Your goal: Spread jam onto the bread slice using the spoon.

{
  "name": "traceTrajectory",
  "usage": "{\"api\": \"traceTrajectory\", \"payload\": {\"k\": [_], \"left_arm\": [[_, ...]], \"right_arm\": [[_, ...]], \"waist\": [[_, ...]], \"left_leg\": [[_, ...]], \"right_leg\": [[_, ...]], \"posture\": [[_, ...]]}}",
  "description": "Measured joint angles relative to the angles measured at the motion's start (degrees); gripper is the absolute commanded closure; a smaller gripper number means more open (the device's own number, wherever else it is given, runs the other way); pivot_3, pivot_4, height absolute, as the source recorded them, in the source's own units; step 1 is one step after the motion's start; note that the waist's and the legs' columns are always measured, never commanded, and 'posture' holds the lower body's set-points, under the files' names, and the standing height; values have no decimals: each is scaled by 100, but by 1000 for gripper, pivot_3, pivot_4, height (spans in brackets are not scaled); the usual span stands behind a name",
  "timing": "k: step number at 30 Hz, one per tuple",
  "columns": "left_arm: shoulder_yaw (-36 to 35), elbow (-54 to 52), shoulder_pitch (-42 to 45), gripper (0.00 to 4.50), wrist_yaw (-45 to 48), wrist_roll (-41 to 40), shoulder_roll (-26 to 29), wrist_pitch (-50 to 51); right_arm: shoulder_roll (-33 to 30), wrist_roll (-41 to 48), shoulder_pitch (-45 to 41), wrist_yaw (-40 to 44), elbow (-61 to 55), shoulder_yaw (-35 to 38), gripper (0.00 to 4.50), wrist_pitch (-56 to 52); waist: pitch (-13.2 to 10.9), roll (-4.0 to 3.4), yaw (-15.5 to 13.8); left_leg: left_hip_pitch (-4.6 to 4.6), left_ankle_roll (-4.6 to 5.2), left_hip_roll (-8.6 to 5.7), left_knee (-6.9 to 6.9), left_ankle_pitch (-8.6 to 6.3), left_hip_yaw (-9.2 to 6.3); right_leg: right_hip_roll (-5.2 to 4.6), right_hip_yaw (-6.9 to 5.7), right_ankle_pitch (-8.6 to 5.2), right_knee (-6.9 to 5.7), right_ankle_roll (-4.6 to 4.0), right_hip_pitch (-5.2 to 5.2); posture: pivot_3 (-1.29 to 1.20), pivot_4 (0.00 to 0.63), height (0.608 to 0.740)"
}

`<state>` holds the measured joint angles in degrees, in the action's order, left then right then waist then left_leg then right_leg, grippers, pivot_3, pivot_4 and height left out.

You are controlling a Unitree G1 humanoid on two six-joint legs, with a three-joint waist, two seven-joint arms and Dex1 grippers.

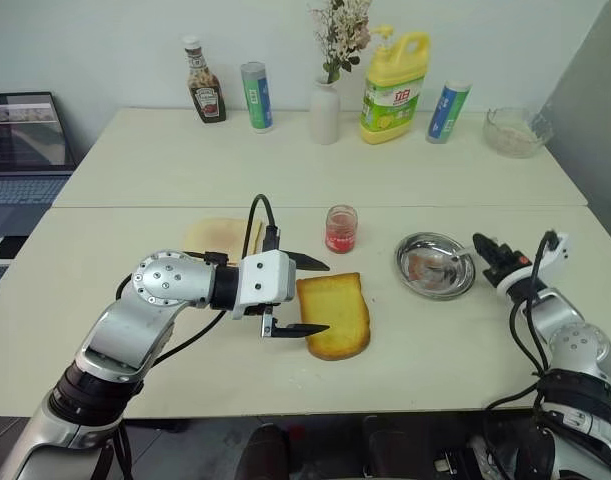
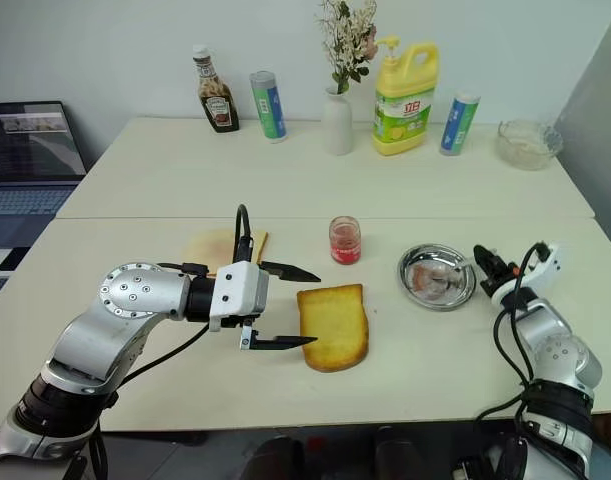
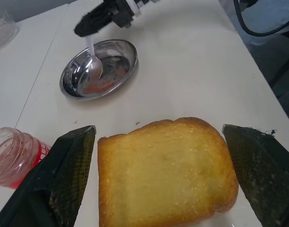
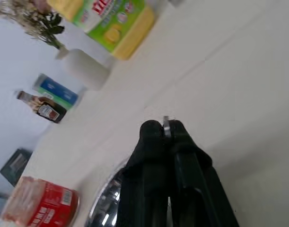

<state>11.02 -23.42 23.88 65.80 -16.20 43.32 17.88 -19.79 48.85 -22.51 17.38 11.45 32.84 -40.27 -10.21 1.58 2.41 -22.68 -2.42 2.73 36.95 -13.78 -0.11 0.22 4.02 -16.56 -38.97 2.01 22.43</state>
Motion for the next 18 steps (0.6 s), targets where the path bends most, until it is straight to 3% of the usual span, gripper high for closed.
{"api": "traceTrajectory", "payload": {"k": [8,13,18], "left_arm": [[-83,108,-118,0,-291,1,-80,102],[-827,187,-365,0,-889,-188,-103,540],[-1476,171,-877,0,-1303,-408,-65,1057]], "right_arm": [[-69,203,254,-28,-483,51,4489,-173],[-439,435,261,-3,-1636,-237,4489,-525],[-614,614,-494,-39,-2346,-761,4489,-765]], "waist": [[-4,-7,-42],[-6,-10,1],[-8,-12,77]], "left_leg": [[-11,0,0,-1,0,3],[-26,0,4,-4,0,5],[-30,0,6,-6,0,6]], "right_leg": [[-1,4,0,-1,0,14],[4,7,0,-7,0,39],[6,8,0,-8,0,46]], "posture": [[0,150,740],[0,150,740],[0,150,740]]}}
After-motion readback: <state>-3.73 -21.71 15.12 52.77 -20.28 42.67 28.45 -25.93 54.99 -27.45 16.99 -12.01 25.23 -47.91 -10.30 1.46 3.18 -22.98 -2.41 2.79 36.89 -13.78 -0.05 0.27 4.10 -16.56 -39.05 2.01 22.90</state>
